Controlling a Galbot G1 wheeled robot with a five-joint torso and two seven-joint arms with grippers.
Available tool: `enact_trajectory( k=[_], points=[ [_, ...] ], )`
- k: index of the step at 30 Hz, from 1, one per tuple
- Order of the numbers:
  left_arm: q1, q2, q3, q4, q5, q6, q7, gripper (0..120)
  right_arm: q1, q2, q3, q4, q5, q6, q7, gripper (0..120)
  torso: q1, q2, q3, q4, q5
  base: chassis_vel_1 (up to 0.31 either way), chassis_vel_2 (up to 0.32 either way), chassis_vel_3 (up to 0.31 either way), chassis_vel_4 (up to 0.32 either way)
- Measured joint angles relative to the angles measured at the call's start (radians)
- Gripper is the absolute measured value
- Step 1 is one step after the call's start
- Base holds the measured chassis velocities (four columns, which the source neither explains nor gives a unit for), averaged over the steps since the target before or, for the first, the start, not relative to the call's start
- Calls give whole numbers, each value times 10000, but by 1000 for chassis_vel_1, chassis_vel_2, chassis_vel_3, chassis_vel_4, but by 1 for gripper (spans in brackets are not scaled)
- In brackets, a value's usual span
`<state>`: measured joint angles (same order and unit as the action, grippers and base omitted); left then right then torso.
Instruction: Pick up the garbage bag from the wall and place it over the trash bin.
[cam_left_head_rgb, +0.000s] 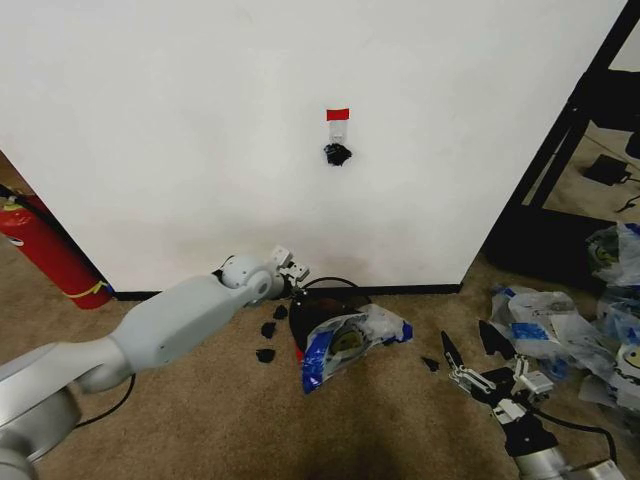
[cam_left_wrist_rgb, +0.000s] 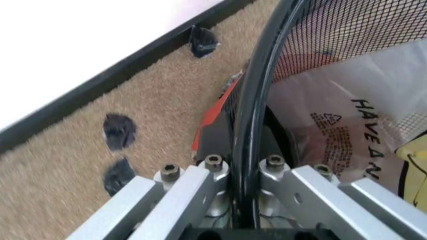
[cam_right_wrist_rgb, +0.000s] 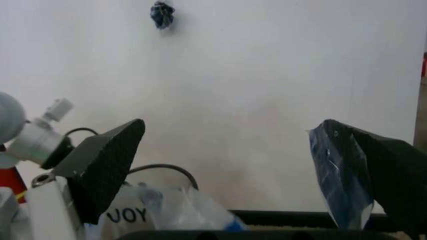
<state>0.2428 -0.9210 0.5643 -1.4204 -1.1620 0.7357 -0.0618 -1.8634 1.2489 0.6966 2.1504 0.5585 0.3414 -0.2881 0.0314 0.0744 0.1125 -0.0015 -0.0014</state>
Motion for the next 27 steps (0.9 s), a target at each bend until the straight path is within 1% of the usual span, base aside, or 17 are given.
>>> enact_trajectory(
  k=[1, 2, 3, 5, 8, 9, 10, 11, 13, 14, 15, 18, 19, 20, 23, 25, 27],
  points=[
    [145, 101, -174, -160, -174, 0, -110, 0, 19, -36, -8, 27, -35, -50, 84, 100, 0, 0, 0, 0, 1, 0, 0, 0, 0],
    [480, 299, -569, -510, -545, 0, -369, 0, 45, -104, -18, 47, -85, -129, 208, 100, 0, 0, -1, 3, 2, 0, 0, 0, 0],
    [480, 299, -569, -510, -545, 0, -369, 0, 45, -104, -18, 47, -85, -129, 208, 100, 0, 0, -1, 3, 2, 0, 0, 0, 0],
    [983, 509, -1081, -961, -1157, 0, -1080, 0, 105, -219, -71, 50, -140, -236, 421, 100, -1, 0, 0, 2, -2, 0, 0, 0, 0],
    [1705, 656, -1850, -1409, -2017, 0, -2605, 0, 287, -339, -218, 50, -263, -438, 887, 100, 0, 0, -1, 0, 4, 0, 0, 0, 0],
    [2023, 635, -2270, -1521, -2533, 0, -3477, 0, 371, -375, -289, 50, -302, -535, 1103, 100, 0, 0, -1, 3, 2, 0, 0, 0, 0],
    [2193, 593, -2532, -1564, -2900, 0, -4063, 0, 416, -394, -332, 49, -326, -593, 1215, 100, 0, 0, -1, 3, 2, 0, 0, 0, 0],
    [2193, 593, -2532, -1564, -2900, 0, -4063, 0, 416, -394, -332, 49, -326, -593, 1215, 100, 0, 0, -1, 3, 2, 0, 0, 0, 0],
    [2630, 444, -3288, -1706, -3630, 0, -5315, 0, 517, -434, -410, 40, -400, -688, 1400, 100, 0, 0, 0, 1, 1, 0, 0, 0, 0],
    [2758, 395, -3510, -1784, -3735, 0, -5620, 0, 546, -442, -435, 40, -424, -726, 1459, 100, 0, 0, 0, 0, 2, 0, 0, 0, 0],
    [3071, 262, -4011, -2016, -3990, -2, -6338, 0, 581, -461, -474, 41, -456, -789, 1555, 100, -1, 0, -1, 0, 4, 0, 0, 0, 0],
    [3719, -15, -4786, -2577, -4584, -4, -7721, 0, 614, -472, -502, 44, -476, -843, 1627, 100, 0, 0, -1, -2, 0, 0, 0, 0, 0],
    [3719, -15, -4786, -2577, -4584, -4, -7721, 0, 614, -472, -502, 44, -476, -843, 1627, 100, 0, 0, -1, -2, 0, 0, 0, 0, 0],
    [4002, -82, -5028, -2842, -4718, -39, -8092, 0, 617, -472, -502, 44, -477, -843, 1631, 100, 0, 0, -1, -2, 0, 0, 0, 0, 0],
    [4900, -203, -5577, -3653, -4702, -565, -8890, 0, 610, -449, -503, 37, -476, -842, 1633, 100, 0, 0, -1, 0, 2, 0, 0, 0, 0],
    [5408, -298, -5843, -4099, -4396, -920, -9195, 0, 609, -432, -531, 37, -476, -840, 1627, 100, 0, 0, -1, 1, 2, 0, 0, 0, 0],
    [5951, -492, -6119, -4493, -3807, -1387, -9485, 0, 637, -428, -580, 37, -492, -838, 1625, 100, -1, 0, -2, 2, 4, 0, 0, 0, 0]
  ],
)
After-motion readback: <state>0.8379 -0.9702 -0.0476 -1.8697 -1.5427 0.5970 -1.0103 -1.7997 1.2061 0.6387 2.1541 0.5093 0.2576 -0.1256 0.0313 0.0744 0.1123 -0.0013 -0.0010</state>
